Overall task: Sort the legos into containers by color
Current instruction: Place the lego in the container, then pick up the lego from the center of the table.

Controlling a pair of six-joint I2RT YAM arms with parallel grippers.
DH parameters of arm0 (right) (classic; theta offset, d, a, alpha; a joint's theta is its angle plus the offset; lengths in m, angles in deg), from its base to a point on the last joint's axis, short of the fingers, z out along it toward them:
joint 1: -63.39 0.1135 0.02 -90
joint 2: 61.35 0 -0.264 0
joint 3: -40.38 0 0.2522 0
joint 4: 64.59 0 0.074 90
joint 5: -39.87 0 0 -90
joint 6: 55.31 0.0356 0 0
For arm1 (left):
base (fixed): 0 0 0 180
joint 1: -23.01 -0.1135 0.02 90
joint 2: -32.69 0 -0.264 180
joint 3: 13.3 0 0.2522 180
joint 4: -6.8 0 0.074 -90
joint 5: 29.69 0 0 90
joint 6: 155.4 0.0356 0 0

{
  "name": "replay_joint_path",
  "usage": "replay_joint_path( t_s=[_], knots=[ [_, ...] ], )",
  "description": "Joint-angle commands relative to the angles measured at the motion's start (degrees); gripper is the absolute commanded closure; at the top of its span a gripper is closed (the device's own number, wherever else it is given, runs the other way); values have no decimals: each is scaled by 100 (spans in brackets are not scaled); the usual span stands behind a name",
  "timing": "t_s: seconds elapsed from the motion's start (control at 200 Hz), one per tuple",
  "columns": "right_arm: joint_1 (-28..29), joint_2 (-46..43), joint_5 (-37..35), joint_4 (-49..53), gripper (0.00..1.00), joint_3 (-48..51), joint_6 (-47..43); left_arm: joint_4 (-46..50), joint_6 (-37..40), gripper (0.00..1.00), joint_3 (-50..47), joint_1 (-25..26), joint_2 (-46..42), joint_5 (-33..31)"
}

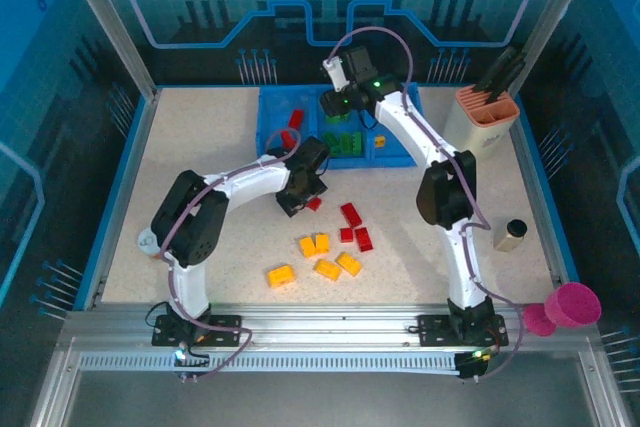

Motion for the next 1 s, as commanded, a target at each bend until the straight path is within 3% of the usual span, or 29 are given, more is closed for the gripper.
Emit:
replay_joint_path(
  t_s=[0.0, 0.29, 0.435, 0.565, 0.821, 0.996],
  knots=[
    [53, -554, 79, -438, 48, 553, -44, 43, -104, 29, -56, 51, 179, -188],
    [53, -1279, -235, -792, 48, 1817, -182, -146, -58, 34, 59, 14, 532, -219],
    [23, -1347, -407, -670, 48, 1945, -268, -126, -16, 37, 91, 13, 657, -160],
    [19, -1508, -486, -719, 48, 2104, -275, -125, 4, 44, -100, 5, 642, -18],
    [27, -1918, -761, -772, 48, 2571, -178, -102, 180, 71, -528, 2, 311, 85],
    [28, -2644, -948, -654, 45, 3218, -84, 97, 527, 75, -770, 1, -216, 101]
  ],
)
